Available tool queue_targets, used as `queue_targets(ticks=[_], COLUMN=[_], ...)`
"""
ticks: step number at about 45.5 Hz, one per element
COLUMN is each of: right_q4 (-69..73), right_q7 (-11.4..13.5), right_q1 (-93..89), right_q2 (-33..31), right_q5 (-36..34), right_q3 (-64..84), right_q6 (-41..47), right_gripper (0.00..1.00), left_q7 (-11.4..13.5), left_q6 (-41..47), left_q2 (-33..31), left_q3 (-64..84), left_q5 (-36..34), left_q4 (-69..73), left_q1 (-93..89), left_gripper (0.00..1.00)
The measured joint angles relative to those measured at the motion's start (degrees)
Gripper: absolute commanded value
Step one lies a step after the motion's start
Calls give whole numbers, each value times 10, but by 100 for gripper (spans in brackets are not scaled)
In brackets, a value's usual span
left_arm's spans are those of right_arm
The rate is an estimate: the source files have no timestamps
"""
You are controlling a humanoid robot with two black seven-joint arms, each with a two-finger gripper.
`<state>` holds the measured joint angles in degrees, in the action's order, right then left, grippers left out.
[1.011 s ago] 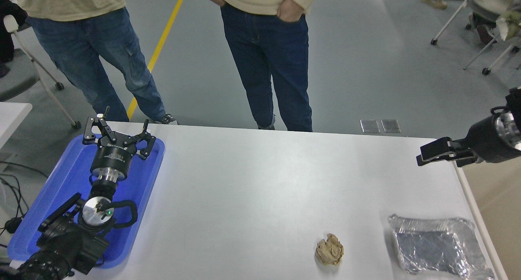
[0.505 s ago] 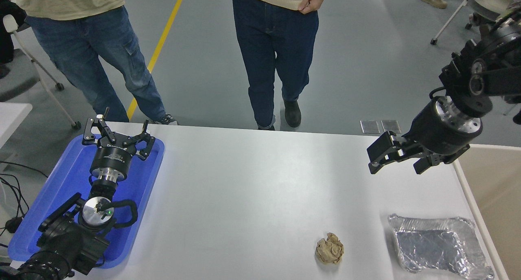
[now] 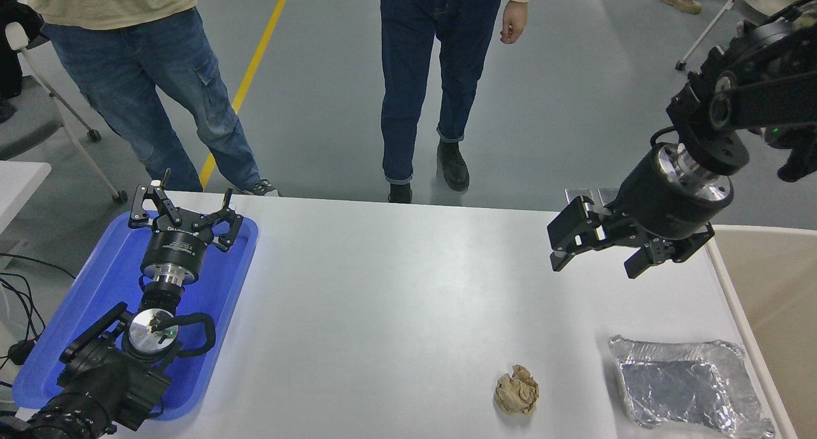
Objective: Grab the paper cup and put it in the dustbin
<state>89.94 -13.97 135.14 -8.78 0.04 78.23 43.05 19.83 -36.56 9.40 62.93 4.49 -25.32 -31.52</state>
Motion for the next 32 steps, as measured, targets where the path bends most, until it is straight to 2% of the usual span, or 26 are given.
queue_targets(ticks=[13,32], right_q4=[6,30], right_q7=[0,1], right_q1=[25,75], right_q2=[15,19], right_q5=[-29,-35], right_q3=[4,21], right_q6=[2,11], right_gripper=[100,100], left_q7=[0,0], left_q6=[0,0], left_q2=[0,0], left_q3=[0,0], left_q5=[0,0], left_q4=[0,0], left_q1=[0,0], left_gripper=[100,100])
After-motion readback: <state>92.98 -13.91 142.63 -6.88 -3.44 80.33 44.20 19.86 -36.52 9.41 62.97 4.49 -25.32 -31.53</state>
